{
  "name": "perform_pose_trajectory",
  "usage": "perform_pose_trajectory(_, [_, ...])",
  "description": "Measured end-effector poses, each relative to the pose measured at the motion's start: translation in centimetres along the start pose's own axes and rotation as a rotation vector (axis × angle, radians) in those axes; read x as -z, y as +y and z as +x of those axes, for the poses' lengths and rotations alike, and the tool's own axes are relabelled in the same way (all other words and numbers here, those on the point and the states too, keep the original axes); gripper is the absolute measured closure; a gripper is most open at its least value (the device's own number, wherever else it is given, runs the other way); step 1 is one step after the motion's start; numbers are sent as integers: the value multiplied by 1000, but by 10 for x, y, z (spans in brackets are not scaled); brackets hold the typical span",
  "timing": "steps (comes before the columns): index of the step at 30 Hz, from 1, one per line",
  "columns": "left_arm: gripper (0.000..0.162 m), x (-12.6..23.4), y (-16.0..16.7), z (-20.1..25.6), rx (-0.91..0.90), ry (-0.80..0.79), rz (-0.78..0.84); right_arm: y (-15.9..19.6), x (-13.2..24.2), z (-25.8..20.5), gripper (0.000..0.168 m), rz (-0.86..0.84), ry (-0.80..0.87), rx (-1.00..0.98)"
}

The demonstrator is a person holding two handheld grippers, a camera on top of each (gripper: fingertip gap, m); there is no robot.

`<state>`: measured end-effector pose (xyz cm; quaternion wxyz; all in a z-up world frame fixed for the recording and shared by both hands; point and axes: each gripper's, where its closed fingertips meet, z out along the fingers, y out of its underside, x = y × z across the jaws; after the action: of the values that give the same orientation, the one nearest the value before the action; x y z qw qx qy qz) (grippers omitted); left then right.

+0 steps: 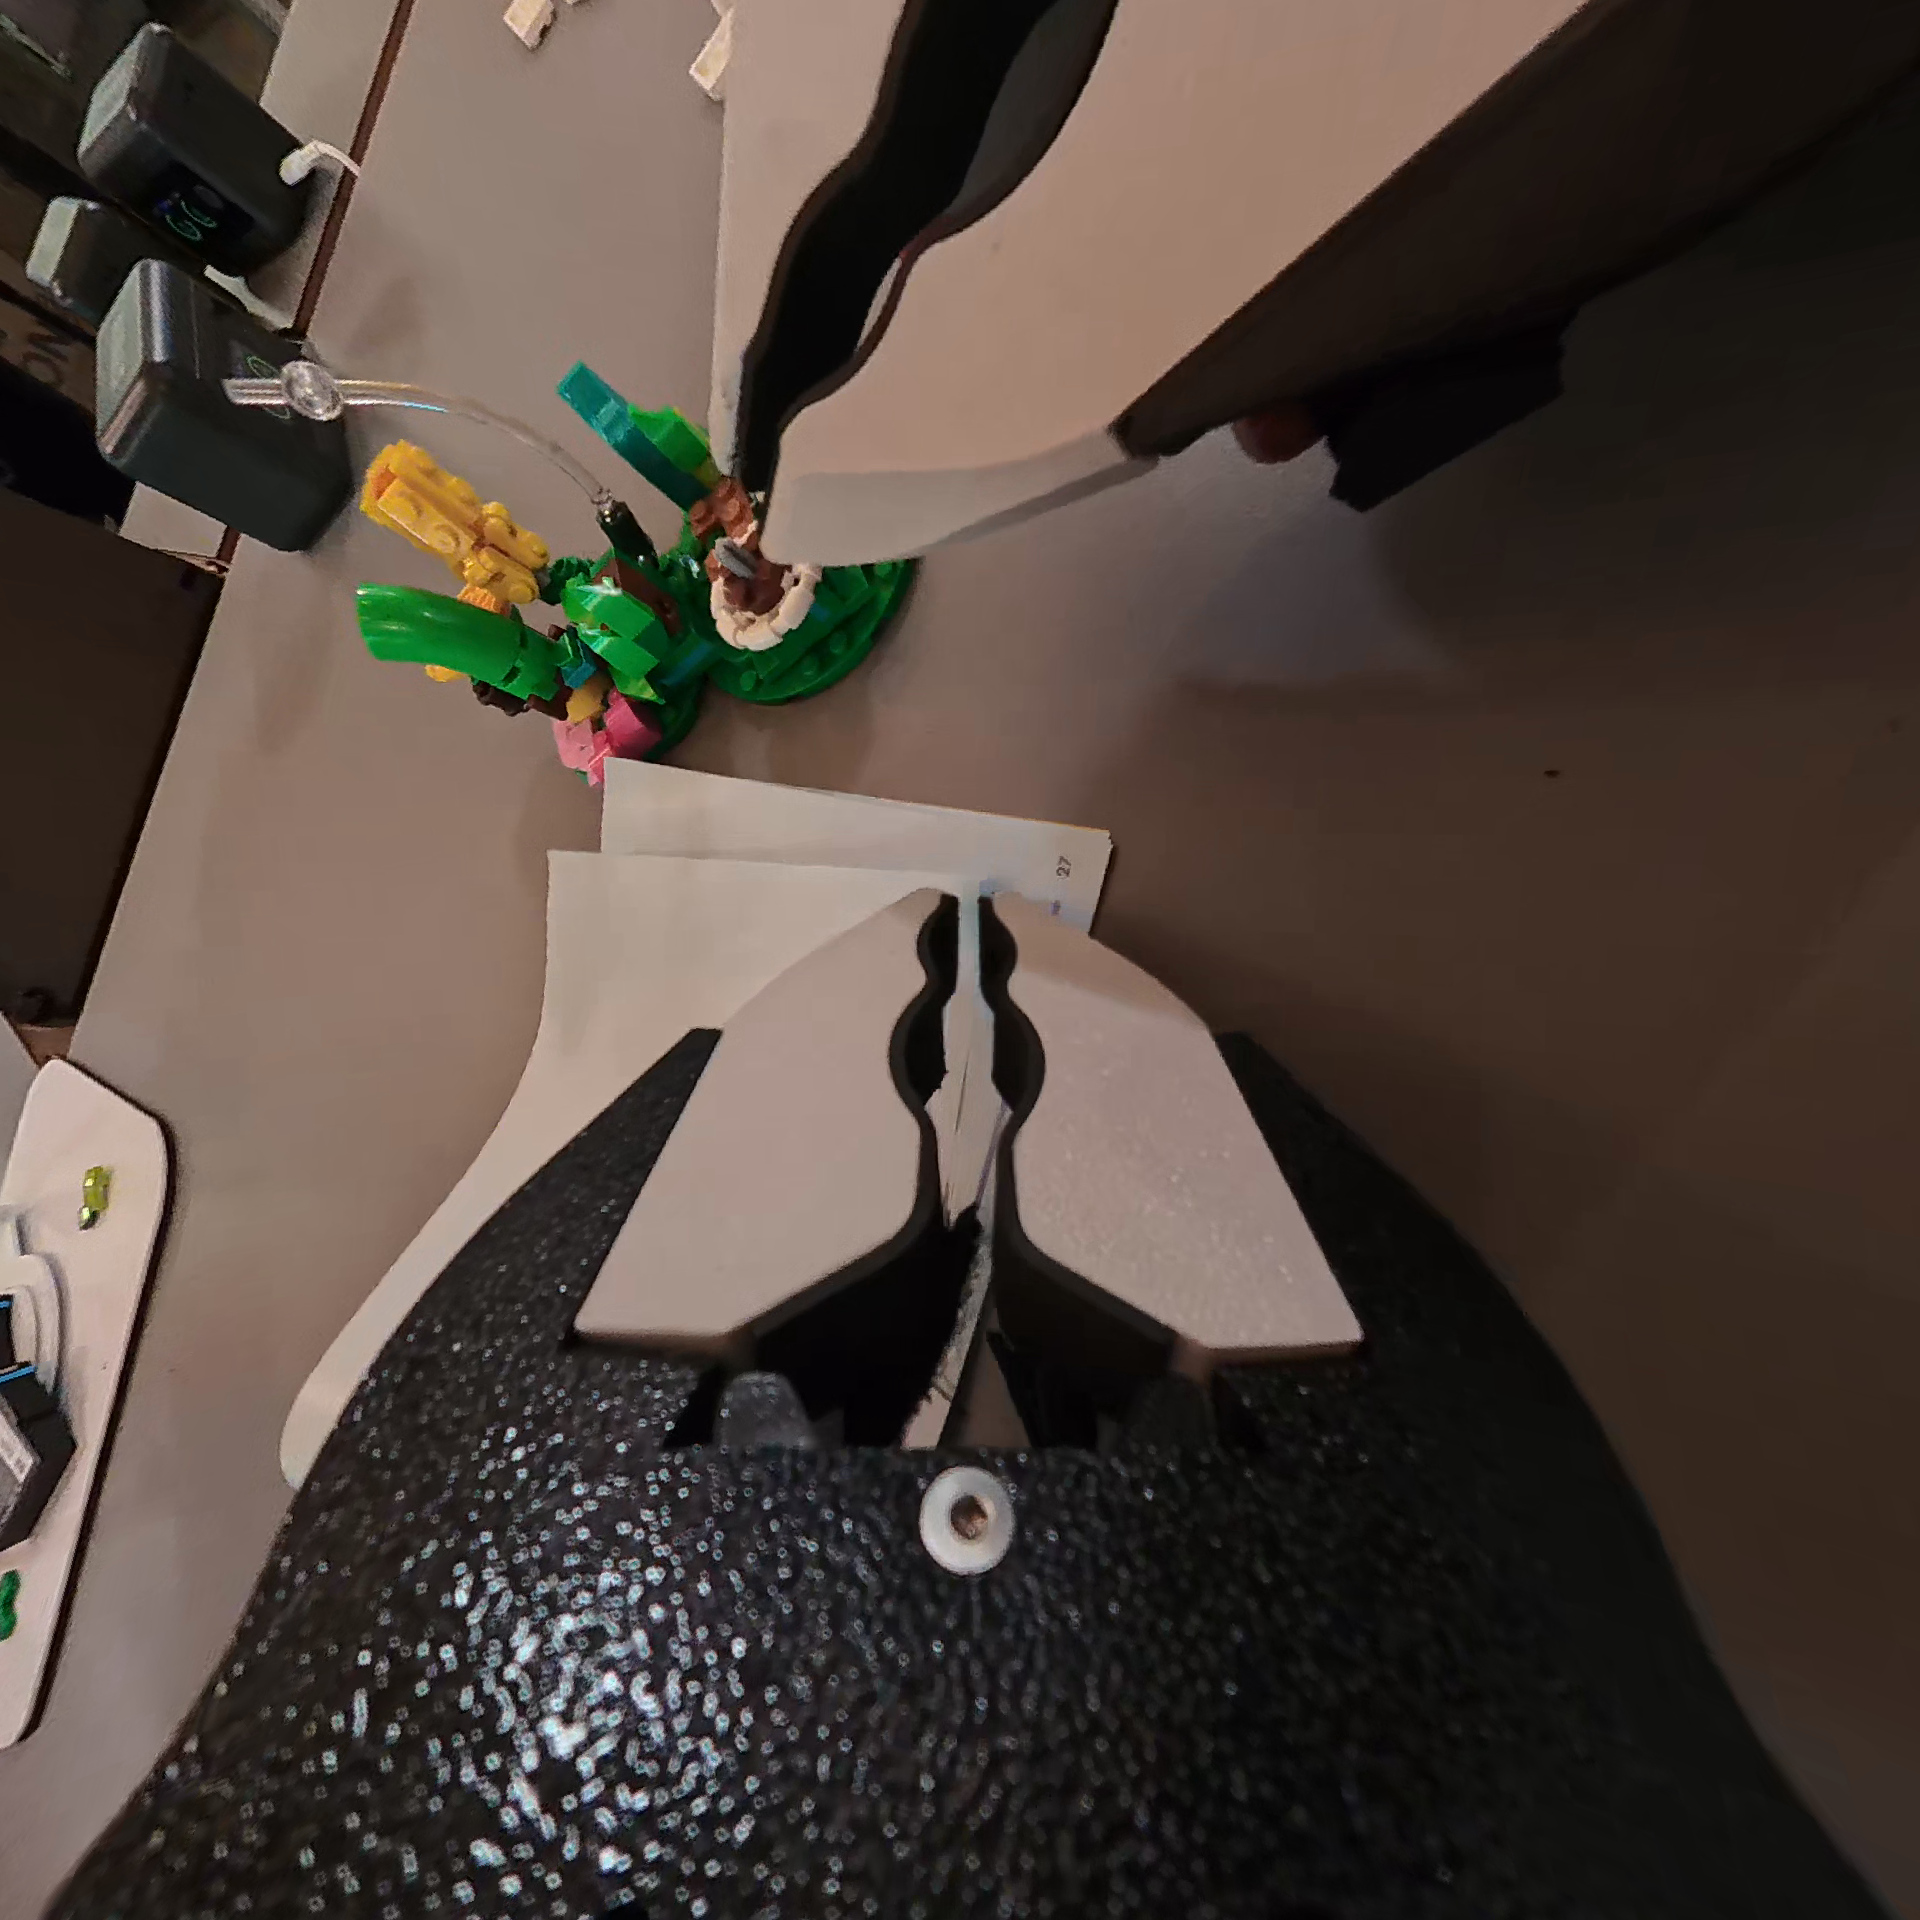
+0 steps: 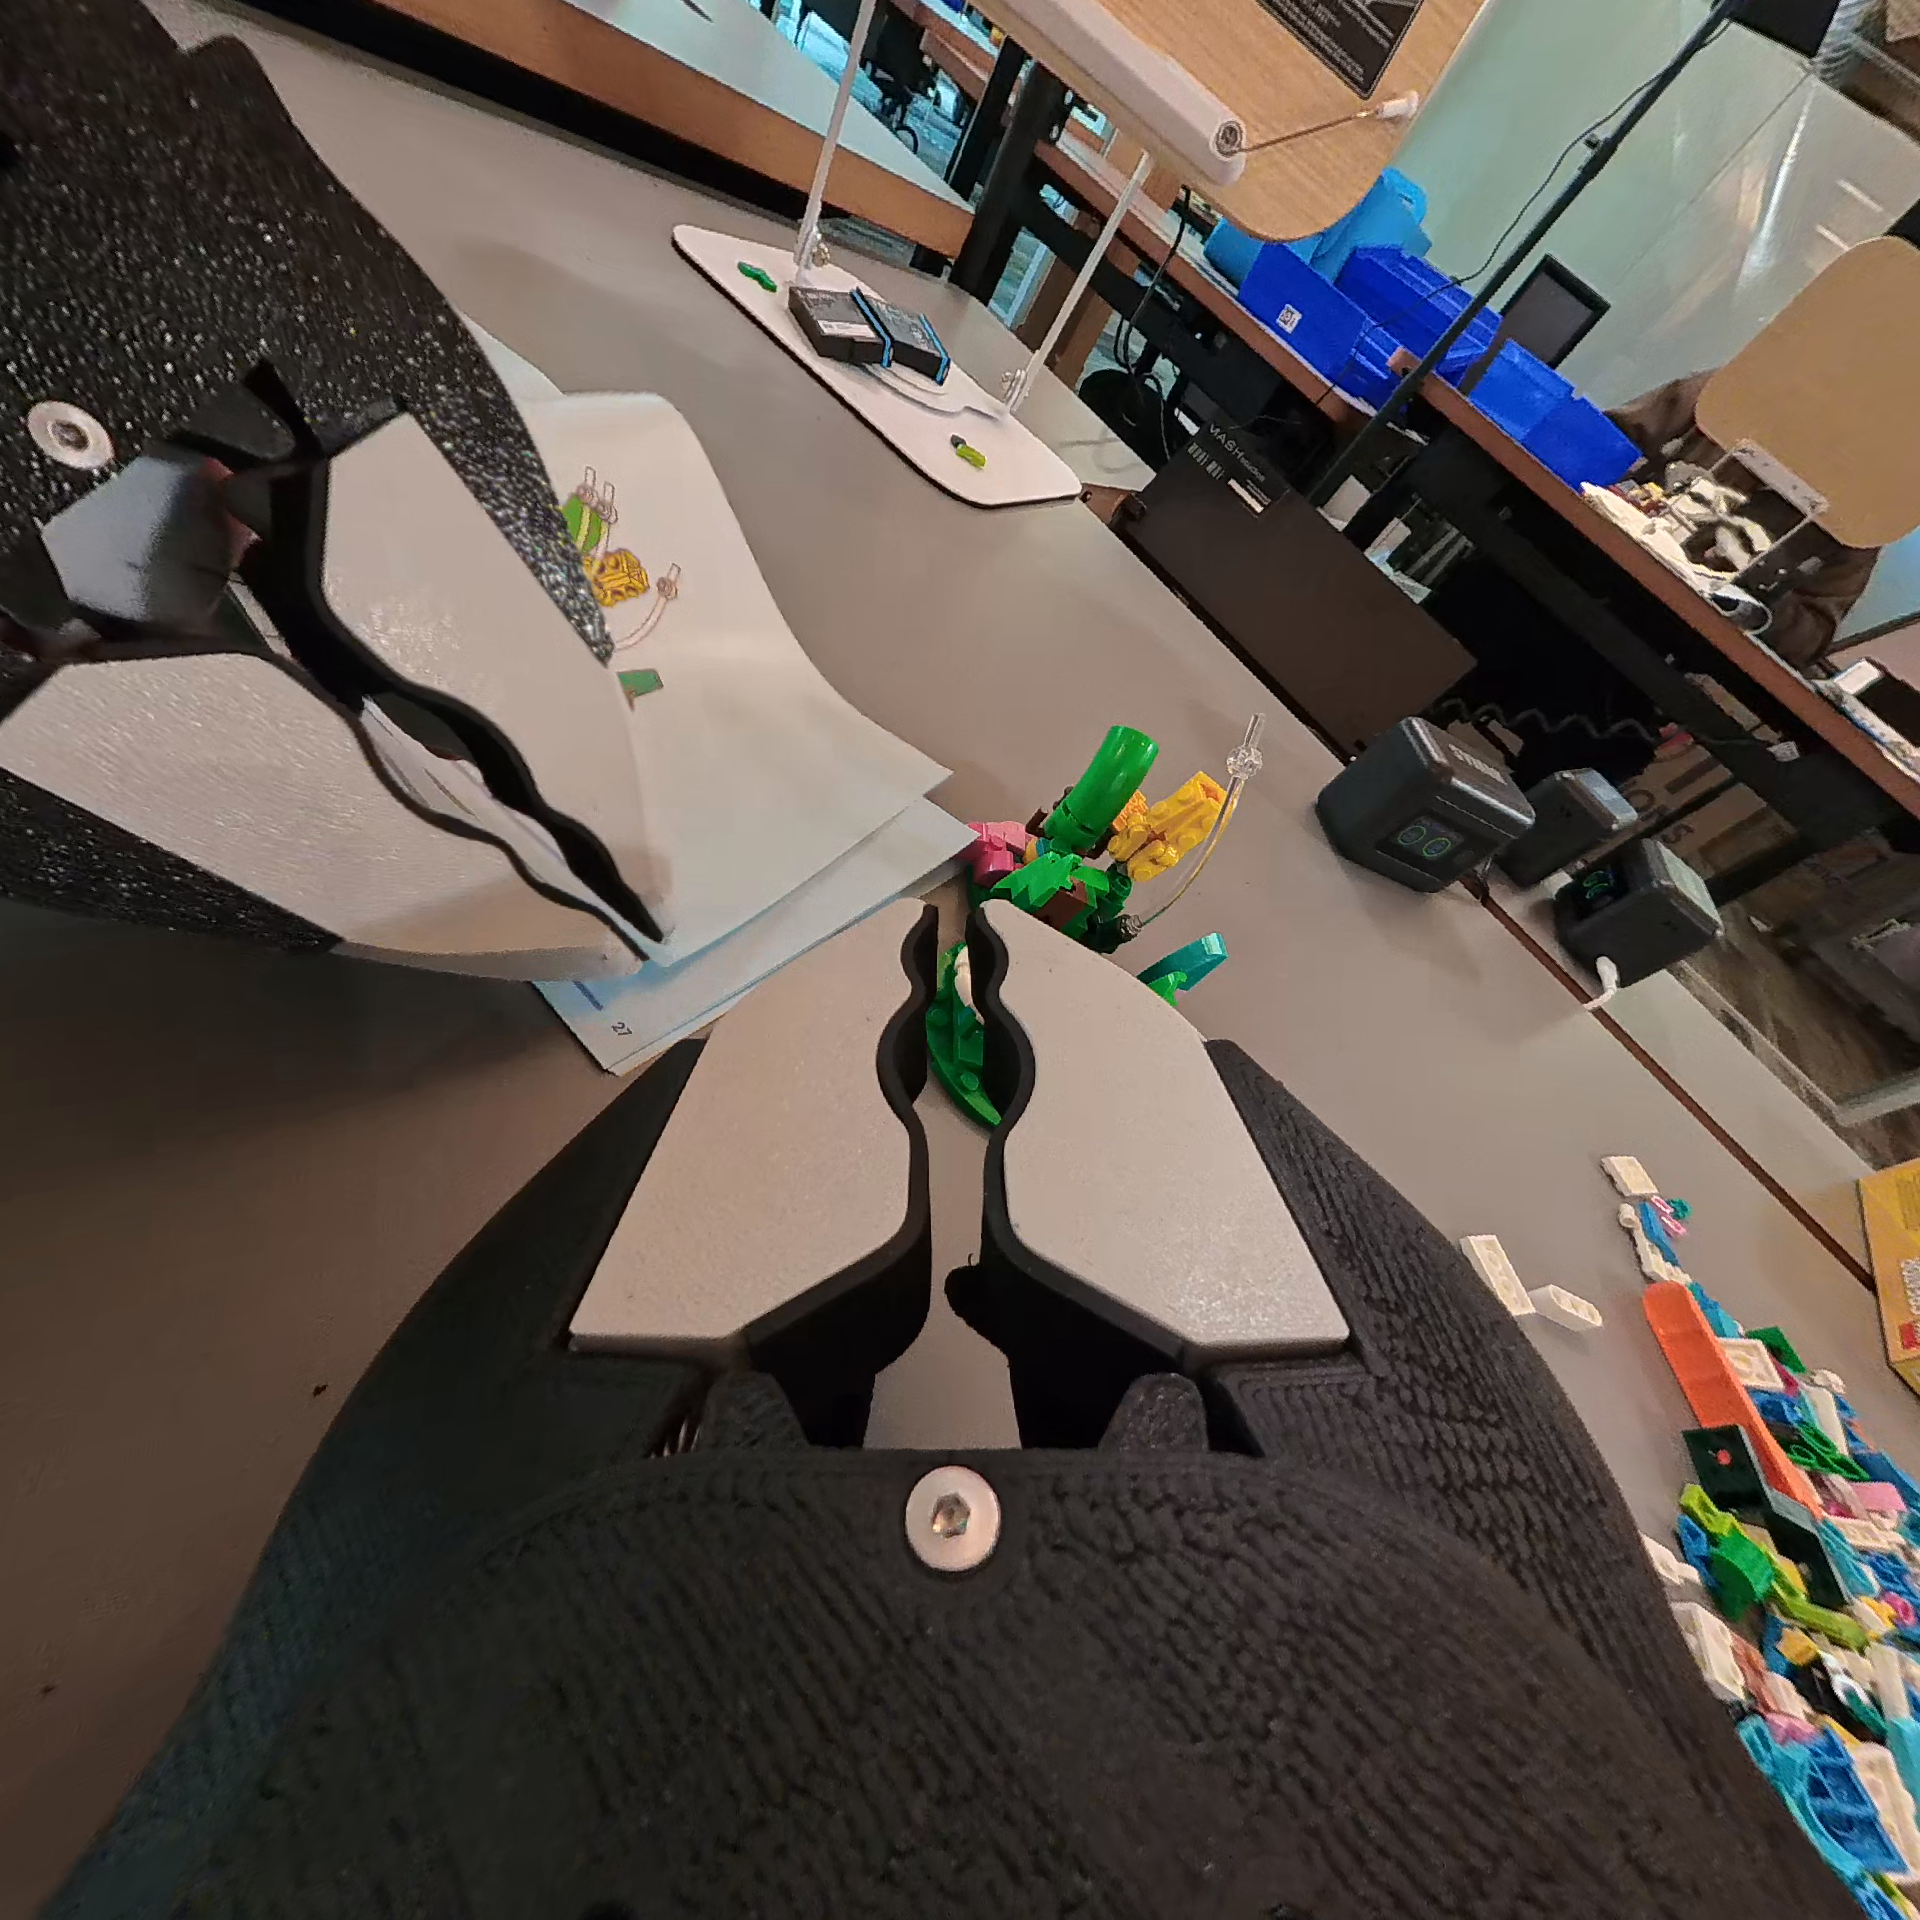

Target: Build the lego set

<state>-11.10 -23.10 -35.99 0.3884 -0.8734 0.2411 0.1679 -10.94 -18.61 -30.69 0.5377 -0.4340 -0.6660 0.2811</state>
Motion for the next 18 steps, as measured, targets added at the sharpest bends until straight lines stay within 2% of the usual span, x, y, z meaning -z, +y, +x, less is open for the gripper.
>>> perform_pose_trajectory(10, [162, 6, 26, -21, -114, -166, -152, 1, 1, 0, 164, 1, -2, -1])
perform_pose_trajectory(16, [162, 32, 59, -48, -86, -324, -259, 1, 1, 0, 164, 0, -2, 0])
perform_pose_trajectory(18, [162, 46, 76, -64, -88, -422, -340, 1, 2, 0, 164, 1, -2, 1])
